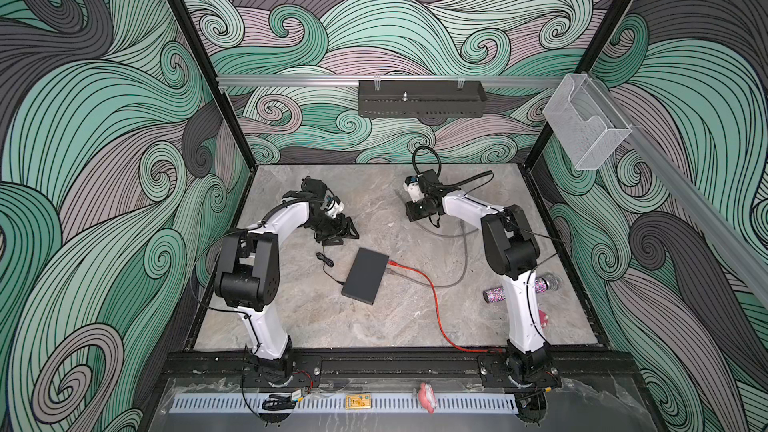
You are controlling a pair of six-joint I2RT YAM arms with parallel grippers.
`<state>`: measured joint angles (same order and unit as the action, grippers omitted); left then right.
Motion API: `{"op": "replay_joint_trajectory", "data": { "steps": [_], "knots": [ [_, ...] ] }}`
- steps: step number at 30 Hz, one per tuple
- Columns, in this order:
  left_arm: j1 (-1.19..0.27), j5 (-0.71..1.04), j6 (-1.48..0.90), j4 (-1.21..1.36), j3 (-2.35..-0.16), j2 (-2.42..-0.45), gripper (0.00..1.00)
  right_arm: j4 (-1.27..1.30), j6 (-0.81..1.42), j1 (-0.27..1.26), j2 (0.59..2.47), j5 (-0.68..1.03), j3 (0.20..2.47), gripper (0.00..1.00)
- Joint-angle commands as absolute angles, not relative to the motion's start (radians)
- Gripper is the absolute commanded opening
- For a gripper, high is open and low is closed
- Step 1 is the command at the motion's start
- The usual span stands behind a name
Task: Insert the plug into the switch port
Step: 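Grasp the loose grey cable with the right gripper and lift it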
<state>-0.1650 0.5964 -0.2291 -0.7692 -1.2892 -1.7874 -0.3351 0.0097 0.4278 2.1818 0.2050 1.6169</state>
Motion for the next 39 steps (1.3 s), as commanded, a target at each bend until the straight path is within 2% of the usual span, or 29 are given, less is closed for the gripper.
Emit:
{"op": "replay_joint_trajectory", "data": {
  "steps": [1, 6, 12, 14, 17, 23, 28, 32, 39],
  "knots": [
    [-0.159, 0.641, -0.227, -0.764, -1.289, -1.736, 0.67, -0.182, -0.064, 0.432, 2.03, 0.246, 1.515, 0.03],
    [-0.159, 0.721, -0.224, -0.754, -1.292, -1.695, 0.67, 0.058, -0.187, 0.451, 1.822, 0.309, 1.263, 0.03],
    [-0.16, 0.817, -0.245, -0.704, -1.26, -1.62, 0.67, 0.293, -0.319, 0.49, 1.64, 0.321, 1.025, 0.03],
    [-0.159, 0.899, -0.262, -0.667, -1.24, -1.601, 0.66, 0.366, -0.363, 0.513, 1.591, 0.298, 0.948, 0.02],
    [-0.157, 1.01, -0.349, -0.535, -1.191, -1.555, 0.66, 0.42, -0.413, 0.569, 1.551, 0.203, 0.876, 0.02],
    [-0.143, 1.029, -0.41, -0.493, -1.173, -1.504, 0.65, 0.523, -0.525, 0.71, 1.517, -0.079, 0.734, 0.02],
    [-0.138, 1.06, -0.441, -0.444, -1.142, -1.484, 0.63, 0.629, -0.573, 0.791, 1.492, -0.238, 0.631, 0.02],
    [-0.141, 1.055, -0.382, -0.511, -1.133, -1.475, 0.62, 0.7, -0.635, 0.851, 1.48, -0.319, 0.58, 0.02],
    [-0.159, 1.05, -0.358, -0.527, -1.086, -1.444, 0.59, 0.764, -0.681, 0.94, 1.443, -0.366, 0.511, 0.02]
  ]
}}
